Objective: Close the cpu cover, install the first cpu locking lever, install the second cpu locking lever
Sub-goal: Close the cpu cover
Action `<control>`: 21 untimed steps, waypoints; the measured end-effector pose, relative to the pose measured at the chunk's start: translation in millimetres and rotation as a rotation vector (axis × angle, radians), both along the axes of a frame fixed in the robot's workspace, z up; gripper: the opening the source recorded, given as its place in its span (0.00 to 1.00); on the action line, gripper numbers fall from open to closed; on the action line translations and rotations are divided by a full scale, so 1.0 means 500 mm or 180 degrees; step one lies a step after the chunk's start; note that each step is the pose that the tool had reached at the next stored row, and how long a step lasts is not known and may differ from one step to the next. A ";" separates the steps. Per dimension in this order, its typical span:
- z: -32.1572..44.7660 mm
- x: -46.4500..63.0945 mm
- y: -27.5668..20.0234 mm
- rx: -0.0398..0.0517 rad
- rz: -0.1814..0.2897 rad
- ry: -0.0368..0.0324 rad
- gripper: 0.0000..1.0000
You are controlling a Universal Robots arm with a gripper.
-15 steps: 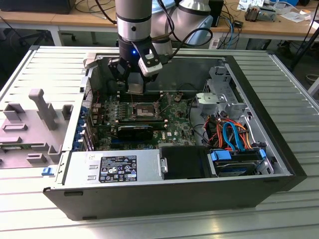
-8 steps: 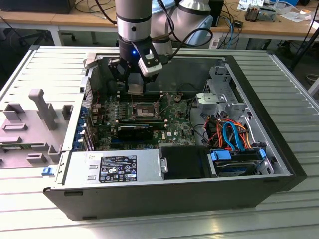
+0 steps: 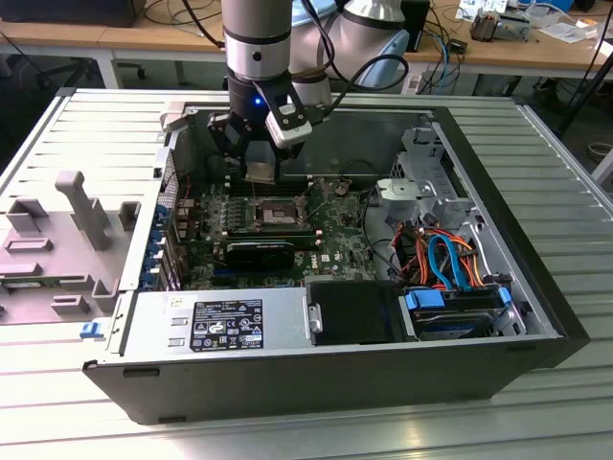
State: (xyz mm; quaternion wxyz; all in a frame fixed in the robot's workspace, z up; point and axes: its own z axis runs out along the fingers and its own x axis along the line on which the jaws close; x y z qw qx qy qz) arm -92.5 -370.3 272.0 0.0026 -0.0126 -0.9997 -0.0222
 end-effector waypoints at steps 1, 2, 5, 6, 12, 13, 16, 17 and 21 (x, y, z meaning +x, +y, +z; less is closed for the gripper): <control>0.000 0.000 0.0000 -0.0002 0.0000 0.0000 0.55; 0.000 0.000 0.0000 -0.0003 0.0000 0.0000 0.55; -0.001 0.000 -0.0001 -0.0007 0.0000 0.0000 0.55; -0.001 0.000 -0.0001 -0.0008 0.0000 0.0000 0.55; -0.002 0.000 -0.0002 -0.0016 0.0000 0.0000 0.55; -0.002 0.000 -0.0002 -0.0018 0.0000 0.0000 0.55; -0.003 0.000 -0.0003 -0.0026 0.0000 0.0000 0.55; -0.003 0.000 -0.0004 -0.0028 0.0000 0.0000 0.55; -0.004 0.000 -0.0004 -0.0033 0.0000 0.0000 0.55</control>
